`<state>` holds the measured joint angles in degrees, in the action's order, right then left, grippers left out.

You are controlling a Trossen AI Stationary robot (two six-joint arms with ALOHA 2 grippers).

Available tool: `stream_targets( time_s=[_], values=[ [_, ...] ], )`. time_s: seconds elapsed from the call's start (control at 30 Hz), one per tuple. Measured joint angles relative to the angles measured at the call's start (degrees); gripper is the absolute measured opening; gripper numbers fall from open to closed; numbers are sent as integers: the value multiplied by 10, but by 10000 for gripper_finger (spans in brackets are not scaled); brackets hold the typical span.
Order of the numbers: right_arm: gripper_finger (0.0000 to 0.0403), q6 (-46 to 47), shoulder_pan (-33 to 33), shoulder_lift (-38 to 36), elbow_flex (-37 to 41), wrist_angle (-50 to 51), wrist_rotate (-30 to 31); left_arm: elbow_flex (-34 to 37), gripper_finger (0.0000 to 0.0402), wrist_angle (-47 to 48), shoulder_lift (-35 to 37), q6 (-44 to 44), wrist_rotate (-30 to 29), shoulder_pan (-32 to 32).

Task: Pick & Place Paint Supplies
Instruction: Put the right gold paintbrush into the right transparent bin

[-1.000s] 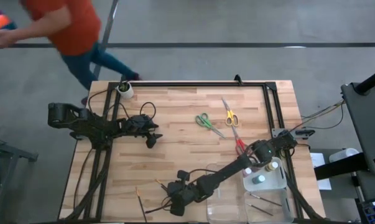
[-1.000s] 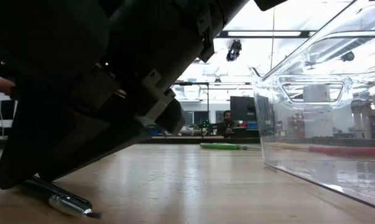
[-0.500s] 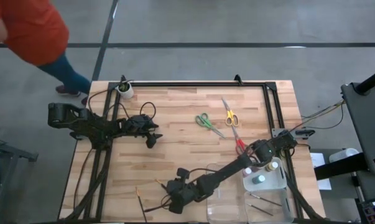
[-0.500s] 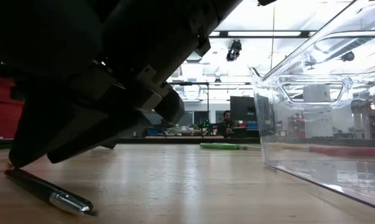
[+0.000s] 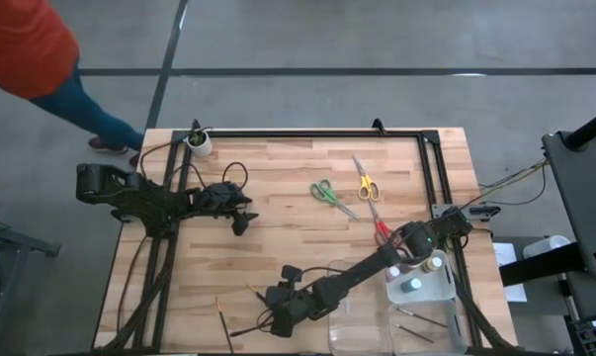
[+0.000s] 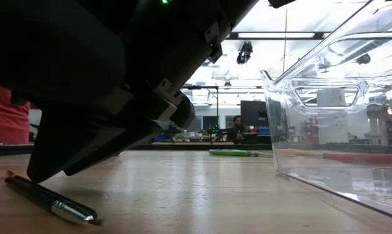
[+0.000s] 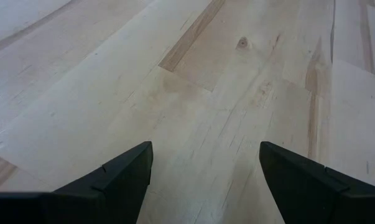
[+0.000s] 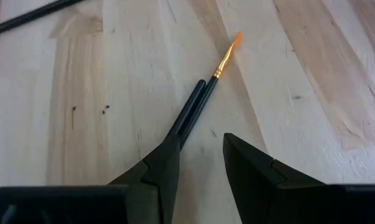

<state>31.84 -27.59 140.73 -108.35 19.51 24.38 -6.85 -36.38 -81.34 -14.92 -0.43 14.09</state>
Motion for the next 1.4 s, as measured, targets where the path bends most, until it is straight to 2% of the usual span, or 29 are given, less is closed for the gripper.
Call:
stream_targets(
  time_s=[0.9, 1.4],
  values=[
    [123, -25, -11, 0, 9, -4, -2, 0, 304, 0, 0, 0, 0, 0],
    [123, -23, -9, -2, 13, 52, 15, 0, 304, 0, 0, 0, 0, 0]
  ],
)
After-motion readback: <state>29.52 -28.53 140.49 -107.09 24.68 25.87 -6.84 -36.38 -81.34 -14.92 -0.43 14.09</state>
